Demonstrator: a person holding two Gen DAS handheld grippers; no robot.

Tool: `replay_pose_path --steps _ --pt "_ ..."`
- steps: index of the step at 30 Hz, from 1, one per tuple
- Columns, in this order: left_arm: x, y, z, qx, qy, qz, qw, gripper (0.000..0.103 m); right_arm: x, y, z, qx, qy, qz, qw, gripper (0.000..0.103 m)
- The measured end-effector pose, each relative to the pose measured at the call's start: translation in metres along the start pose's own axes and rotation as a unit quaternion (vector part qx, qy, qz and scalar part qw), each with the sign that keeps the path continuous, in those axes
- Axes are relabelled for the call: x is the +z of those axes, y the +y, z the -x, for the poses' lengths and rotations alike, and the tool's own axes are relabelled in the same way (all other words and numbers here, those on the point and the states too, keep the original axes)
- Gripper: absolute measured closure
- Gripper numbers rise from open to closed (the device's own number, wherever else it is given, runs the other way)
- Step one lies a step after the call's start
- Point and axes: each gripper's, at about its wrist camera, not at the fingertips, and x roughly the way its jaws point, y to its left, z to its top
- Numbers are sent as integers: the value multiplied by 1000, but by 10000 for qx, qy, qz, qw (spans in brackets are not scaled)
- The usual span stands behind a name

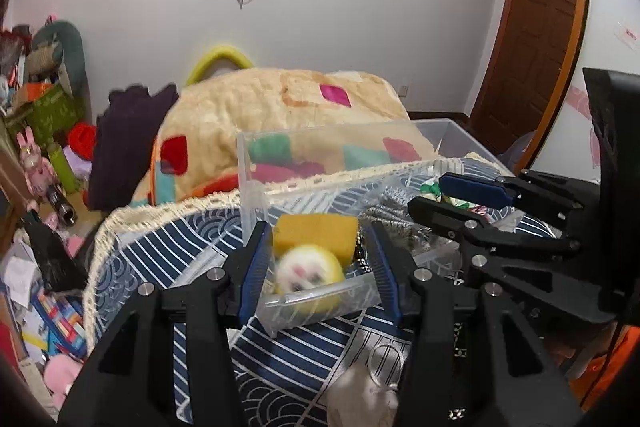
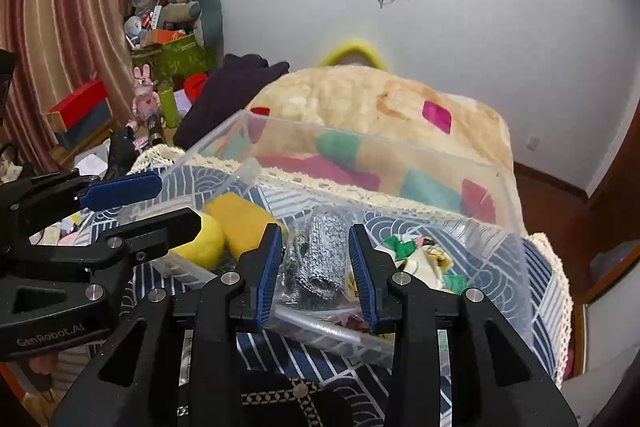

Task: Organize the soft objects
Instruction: 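Place the sock toy and foil bag into the clear box and release, then grasp the black chain cap with the right gripper while the left grasps the white sock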

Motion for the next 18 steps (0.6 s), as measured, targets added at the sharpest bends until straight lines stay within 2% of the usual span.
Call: replay_pose_path --steps 3,7,12,17,18 --pt "2 -4 15 71 -184 -125 9997 54 2 -1 12 20 -157 -8 9999 66" --pt "3 -6 34 74 -384 -134 9991 46 3 -2 32 -23 -441 10 9990 57" --pt "-2 -9 56 71 -571 -160 9982 41 -1 0 52 56 -695 4 9976 45" --pt "-13 -13 76 44 -675 -197 9975 33 -9 3 71 216 -854 -2 9961 44" --pt "-16 -14 78 24 -675 -192 9975 33 -11 3 73 241 -872 -6 9959 41"
